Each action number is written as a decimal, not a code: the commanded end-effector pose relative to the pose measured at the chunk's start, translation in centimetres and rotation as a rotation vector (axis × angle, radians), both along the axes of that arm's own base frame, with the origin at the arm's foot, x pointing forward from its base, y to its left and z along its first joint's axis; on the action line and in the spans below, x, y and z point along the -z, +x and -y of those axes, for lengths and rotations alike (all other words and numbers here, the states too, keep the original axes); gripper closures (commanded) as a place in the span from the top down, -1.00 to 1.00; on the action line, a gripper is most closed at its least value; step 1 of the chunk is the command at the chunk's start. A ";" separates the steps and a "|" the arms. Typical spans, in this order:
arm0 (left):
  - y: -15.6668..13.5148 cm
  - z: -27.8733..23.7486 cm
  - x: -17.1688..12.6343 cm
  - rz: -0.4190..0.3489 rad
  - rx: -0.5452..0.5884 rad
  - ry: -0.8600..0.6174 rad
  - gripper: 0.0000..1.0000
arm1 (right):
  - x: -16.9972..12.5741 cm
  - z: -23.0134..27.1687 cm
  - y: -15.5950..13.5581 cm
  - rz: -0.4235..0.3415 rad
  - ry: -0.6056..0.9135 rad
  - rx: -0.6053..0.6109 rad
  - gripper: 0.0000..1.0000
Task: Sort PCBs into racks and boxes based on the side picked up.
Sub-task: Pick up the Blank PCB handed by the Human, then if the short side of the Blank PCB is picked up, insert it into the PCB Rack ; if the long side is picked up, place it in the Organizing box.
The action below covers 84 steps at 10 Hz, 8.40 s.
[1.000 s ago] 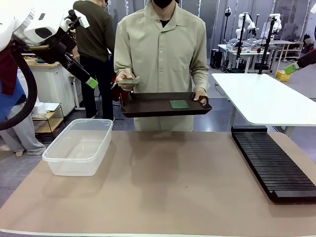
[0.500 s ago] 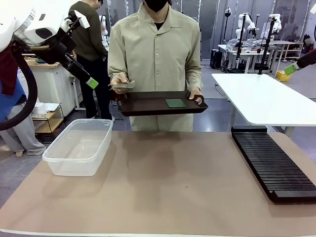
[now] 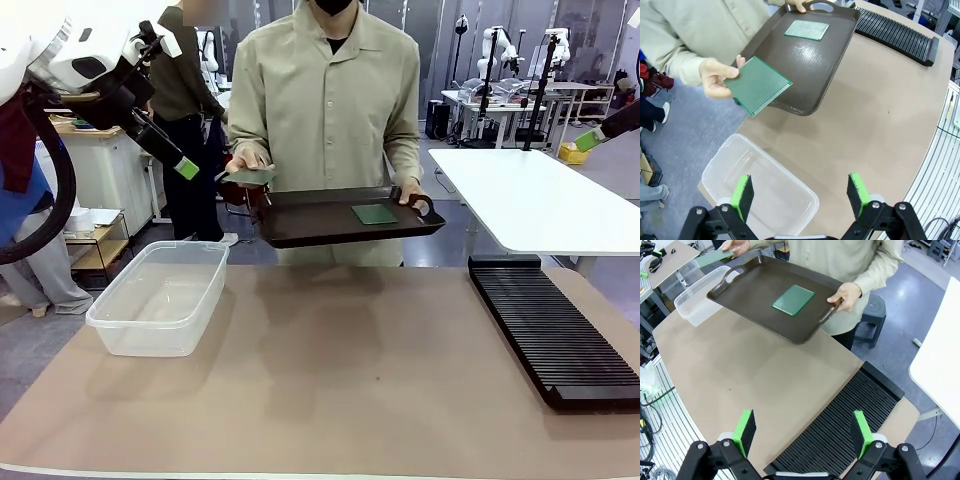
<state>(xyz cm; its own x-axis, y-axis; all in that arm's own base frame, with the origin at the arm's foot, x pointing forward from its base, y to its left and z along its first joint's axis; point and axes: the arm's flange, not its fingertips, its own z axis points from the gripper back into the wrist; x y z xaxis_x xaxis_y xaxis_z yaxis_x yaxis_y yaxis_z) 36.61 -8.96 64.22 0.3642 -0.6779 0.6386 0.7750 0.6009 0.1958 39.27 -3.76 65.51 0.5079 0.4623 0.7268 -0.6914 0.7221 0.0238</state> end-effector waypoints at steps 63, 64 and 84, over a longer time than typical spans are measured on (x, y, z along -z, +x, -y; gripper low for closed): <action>23.4 -0.2 13.6 -1.259 -0.131 -0.954 -1.00 | 0.2 0.0 0.0 -0.005 0.002 -0.010 1.00; 23.4 -0.2 13.6 -1.259 -0.131 -0.954 -1.00 | 0.2 0.0 0.0 -0.005 0.002 -0.010 1.00; 22.2 -0.7 12.5 -1.192 -0.259 -0.714 -0.96 | 0.2 0.0 0.0 -0.005 0.002 -0.010 1.00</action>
<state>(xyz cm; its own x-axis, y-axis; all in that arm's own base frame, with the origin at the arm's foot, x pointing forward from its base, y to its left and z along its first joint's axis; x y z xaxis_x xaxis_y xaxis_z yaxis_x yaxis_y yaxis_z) 59.55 -8.23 50.67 0.9854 -0.1637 0.0457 0.0954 0.3100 -0.9459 39.30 -3.72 65.51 0.5077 0.4628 0.7267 -0.6920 0.7215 0.0239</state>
